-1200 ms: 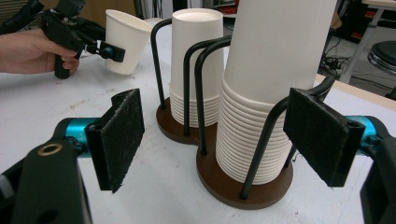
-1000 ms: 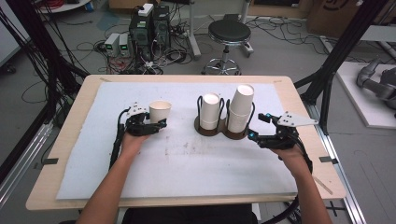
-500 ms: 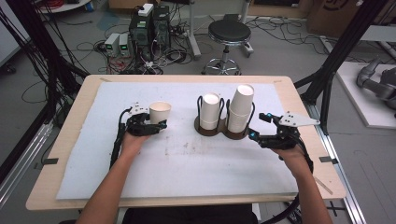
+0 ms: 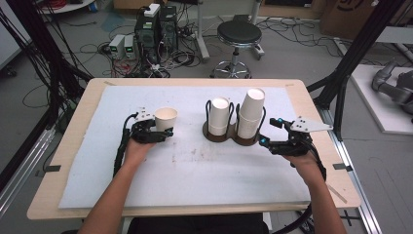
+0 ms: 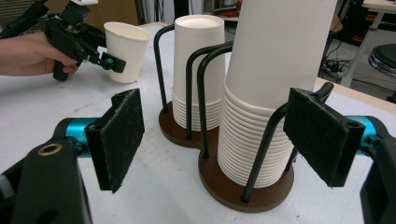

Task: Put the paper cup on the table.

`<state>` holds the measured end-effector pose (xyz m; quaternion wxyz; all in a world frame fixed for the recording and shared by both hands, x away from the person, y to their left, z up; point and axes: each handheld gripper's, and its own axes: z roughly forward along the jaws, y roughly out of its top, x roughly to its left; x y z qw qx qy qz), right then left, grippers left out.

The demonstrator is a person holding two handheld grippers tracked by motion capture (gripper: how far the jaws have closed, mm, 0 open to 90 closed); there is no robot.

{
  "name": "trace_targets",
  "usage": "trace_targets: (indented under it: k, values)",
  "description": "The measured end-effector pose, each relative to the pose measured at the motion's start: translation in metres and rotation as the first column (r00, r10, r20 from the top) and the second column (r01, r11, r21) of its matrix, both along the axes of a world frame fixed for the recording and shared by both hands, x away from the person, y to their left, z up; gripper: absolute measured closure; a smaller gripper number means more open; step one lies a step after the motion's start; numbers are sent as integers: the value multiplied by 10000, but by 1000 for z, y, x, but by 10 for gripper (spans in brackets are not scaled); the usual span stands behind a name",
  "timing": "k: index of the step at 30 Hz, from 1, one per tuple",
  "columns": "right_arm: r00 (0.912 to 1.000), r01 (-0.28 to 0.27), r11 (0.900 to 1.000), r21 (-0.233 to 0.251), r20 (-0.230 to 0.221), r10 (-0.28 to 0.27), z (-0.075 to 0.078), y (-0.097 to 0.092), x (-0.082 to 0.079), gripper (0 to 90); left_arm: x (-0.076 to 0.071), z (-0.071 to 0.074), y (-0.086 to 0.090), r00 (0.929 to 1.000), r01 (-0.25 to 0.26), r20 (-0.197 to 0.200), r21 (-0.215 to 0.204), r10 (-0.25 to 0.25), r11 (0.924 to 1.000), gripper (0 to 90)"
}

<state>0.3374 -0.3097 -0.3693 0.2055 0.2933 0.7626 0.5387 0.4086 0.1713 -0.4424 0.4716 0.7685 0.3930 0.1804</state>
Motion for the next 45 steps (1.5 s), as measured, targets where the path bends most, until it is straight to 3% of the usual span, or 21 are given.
trace_targets:
  k: [4, 8, 12, 22, 27, 31, 35, 37, 40, 43, 45]
  values:
    - [10000, 9, 10000, 44, -47, -9, 1, -1, -1, 207, -2, 0, 1, 10000, 18, 15, 105, -19, 9999, 311]
    - [10000, 10, 10000, 50, -51, -10, 1, -1, -1, 207, -4, -3, 5, 10000, -52, -14, -181, 52, 9998, 308]
    - [10000, -16, 10000, 35, -69, 16, 0, 0, -1, 207, -5, -3, 3, 10000, 17, 74, -18, -17, 10000, 300]
    - [9999, 67, 10000, 32, -76, -67, 0, -2, 0, 206, -12, -2, 3, 9997, -123, -190, -134, 120, 9998, 243]
    - [10000, 0, 10000, 13, -91, 1, 0, -1, -1, 206, -19, 8, 6, 9985, -452, -313, -126, 448, 9989, 228]
    - [9999, 23, 10000, 66, -129, -22, 0, -2, 0, 206, -29, 20, 13, 9989, -449, -102, 47, 449, 9990, 209]
    - [10000, 12, 10000, 67, -88, -11, 0, -2, 0, 206, -41, 30, 23, 9988, -433, 237, 478, 422, 9979, 209]
    - [9999, 19, 10000, 97, -120, -18, 0, -3, 0, 206, -47, 34, 29, 9979, -466, 464, 318, 451, 9984, 209]
    - [9999, 29, 9999, 103, -121, -27, 0, -3, 0, 206, -57, 39, 43, 9940, -364, 1019, -433, 406, 9984, 209]
    - [9999, 30, 10000, 45, -146, -29, 0, -3, 1, 207, -63, 42, 55, 9848, -519, 1594, -1089, 690, 9927, 209]
    - [9999, 63, 10000, -13, -113, -63, -1, -3, 1, 206, -66, 44, 62, 9768, -636, 1916, -1652, 953, 9842, 207]
